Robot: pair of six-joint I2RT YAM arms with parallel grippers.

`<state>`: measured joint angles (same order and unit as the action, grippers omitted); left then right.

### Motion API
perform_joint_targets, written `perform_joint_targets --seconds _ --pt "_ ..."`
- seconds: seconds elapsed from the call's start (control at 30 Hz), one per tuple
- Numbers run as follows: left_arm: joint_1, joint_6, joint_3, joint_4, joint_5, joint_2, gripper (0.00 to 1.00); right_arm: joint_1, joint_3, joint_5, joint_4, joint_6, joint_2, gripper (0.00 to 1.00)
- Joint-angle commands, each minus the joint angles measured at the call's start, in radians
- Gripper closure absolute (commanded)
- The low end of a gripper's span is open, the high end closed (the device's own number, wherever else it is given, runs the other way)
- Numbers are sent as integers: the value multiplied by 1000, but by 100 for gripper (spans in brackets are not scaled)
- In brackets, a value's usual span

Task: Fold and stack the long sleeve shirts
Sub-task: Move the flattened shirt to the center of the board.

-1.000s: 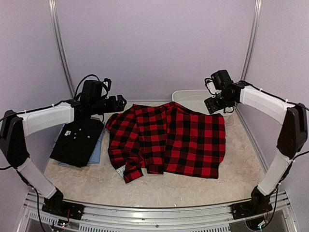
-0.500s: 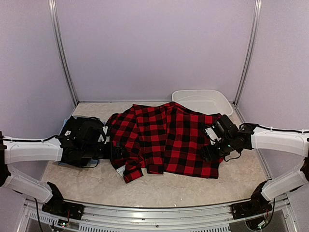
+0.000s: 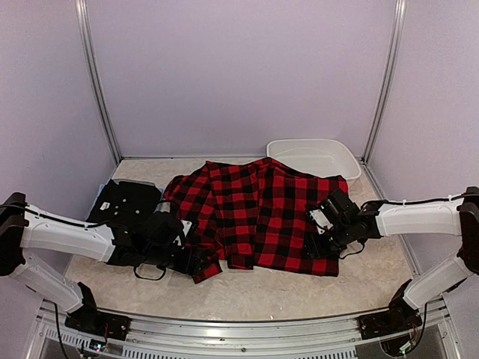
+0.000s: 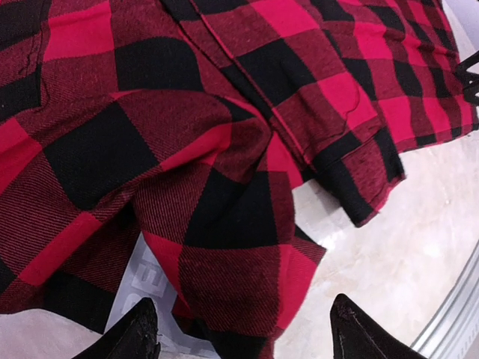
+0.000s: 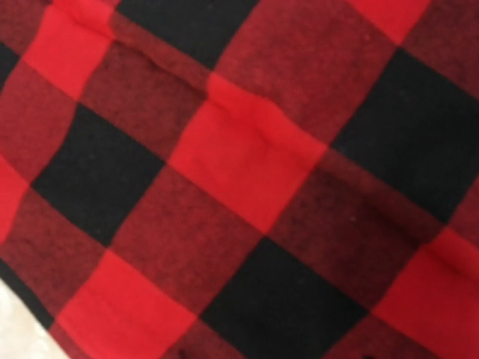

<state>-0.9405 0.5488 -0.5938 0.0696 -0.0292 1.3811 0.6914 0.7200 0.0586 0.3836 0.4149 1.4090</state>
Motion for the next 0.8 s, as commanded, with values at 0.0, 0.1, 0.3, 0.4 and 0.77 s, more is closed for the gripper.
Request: perform_joint_targets --seconds 0.0,0.1,0.3,0.4,0.77 --pt "-32 -51 -36 15 -54 70 28 10 -16 39 -49 15 -12 37" --pt "-60 -55 -47 20 -58 104 28 9 -21 42 -58 16 -14 37" --pt "-81 -30 -61 43 -83 138 59 10 -35 54 -75 16 22 38" --pt "-99 -23 -69 81 -84 121 78 10 -43 46 -72 22 29 38" --pt "-291 72 -312 531 -60 72 100 9 -31 26 -17 21 17 39"
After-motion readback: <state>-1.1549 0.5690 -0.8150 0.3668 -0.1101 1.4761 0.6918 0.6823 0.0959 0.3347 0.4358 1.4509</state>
